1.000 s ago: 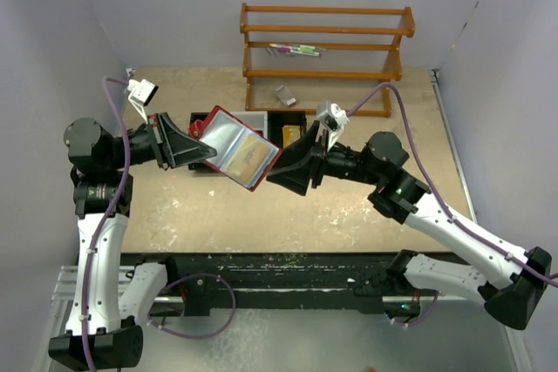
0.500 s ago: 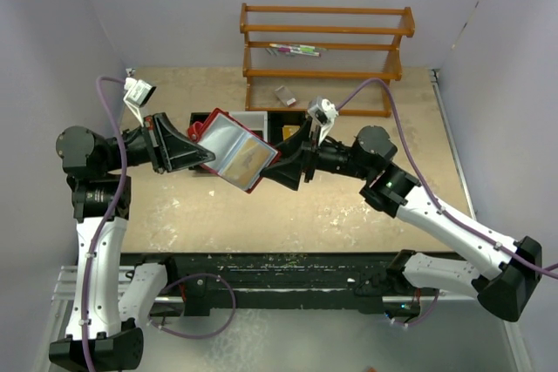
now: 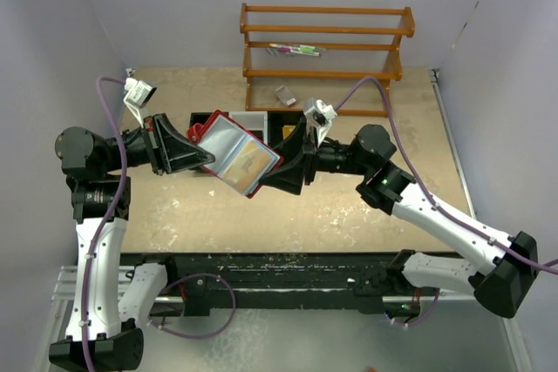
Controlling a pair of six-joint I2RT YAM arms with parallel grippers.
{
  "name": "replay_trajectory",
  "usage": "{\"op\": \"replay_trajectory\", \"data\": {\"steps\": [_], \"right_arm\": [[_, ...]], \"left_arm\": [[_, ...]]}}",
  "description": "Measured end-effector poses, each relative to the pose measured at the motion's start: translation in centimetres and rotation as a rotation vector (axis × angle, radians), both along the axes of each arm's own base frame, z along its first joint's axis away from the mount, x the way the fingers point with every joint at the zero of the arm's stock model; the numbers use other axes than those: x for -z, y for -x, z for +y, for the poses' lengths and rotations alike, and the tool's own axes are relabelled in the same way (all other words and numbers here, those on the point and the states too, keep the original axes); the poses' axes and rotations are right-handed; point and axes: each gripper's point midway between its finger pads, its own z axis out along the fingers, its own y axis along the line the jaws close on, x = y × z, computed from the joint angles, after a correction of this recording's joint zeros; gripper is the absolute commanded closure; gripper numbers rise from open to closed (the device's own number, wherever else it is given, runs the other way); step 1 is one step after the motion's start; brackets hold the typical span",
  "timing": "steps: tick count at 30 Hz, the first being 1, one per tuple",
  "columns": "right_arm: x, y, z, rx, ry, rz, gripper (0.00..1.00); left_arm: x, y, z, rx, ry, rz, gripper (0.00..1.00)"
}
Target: Take the credit cards out of the card holder
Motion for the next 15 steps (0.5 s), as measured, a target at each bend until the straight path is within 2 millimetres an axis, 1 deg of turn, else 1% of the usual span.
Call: {"op": "replay_trajectory", "data": {"steps": [6,9,12,15], "right_arm": [[-0.2,1.3,0.0,-0.079,-0.011,-0.027,0.35],[-0.3,1.8,-0.1,-0.102,-0.025,-0.033,0.41],[-0.6,1.9,-0.1,-0.104,-0.039,-0.035,0.50],[-0.9,1.9,-0.1,-0.105,-0.048,-0.037,0.54]], "left_arm": [[0.0,0.0,0.0,0.000,0.000,0.001,1.00],[0.0,0.0,0.0,0.000,0.000,0.003,1.00],[0.0,0.0,0.0,0.000,0.000,0.003,1.00],[-0.2,0.0,0.0,0.000,0.000,0.000,1.00]]}}
